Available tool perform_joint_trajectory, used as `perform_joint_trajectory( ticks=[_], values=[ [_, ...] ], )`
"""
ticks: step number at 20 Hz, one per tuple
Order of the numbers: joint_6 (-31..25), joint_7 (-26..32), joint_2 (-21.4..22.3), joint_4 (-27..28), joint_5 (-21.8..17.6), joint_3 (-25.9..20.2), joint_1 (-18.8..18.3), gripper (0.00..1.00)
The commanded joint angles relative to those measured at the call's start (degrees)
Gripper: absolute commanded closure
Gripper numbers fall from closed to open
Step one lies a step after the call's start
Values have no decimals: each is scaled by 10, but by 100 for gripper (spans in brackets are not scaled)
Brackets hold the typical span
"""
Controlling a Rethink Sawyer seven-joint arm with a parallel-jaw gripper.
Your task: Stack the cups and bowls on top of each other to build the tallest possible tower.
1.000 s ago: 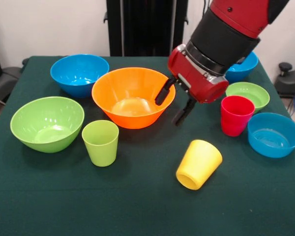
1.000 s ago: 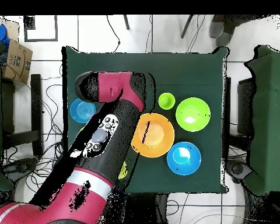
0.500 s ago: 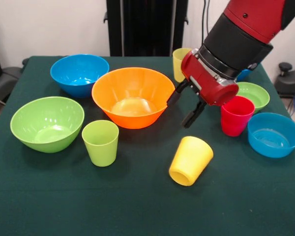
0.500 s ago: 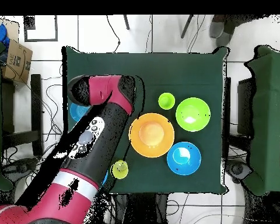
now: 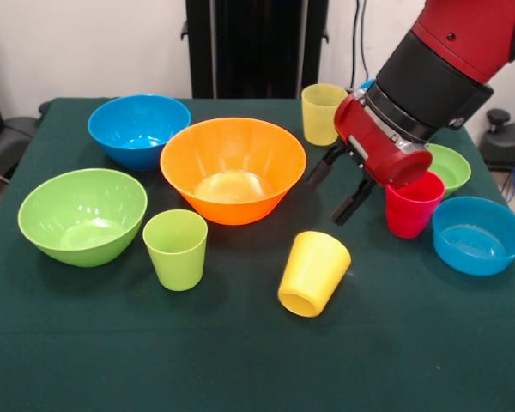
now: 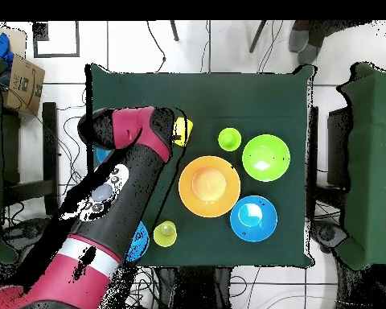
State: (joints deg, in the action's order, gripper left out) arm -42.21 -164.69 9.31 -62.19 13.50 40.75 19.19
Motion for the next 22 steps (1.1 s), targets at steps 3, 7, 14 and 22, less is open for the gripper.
perform_joint_trajectory(
  ticks=[3,7,14,22],
  values=[
    [120,-142,-37,-35,0,-2,15,0],
    [180,-143,-31,-61,-3,16,30,0],
    [233,-125,-43,-69,18,32,35,0],
    [110,-68,2,-79,31,37,65,0]
  ],
)
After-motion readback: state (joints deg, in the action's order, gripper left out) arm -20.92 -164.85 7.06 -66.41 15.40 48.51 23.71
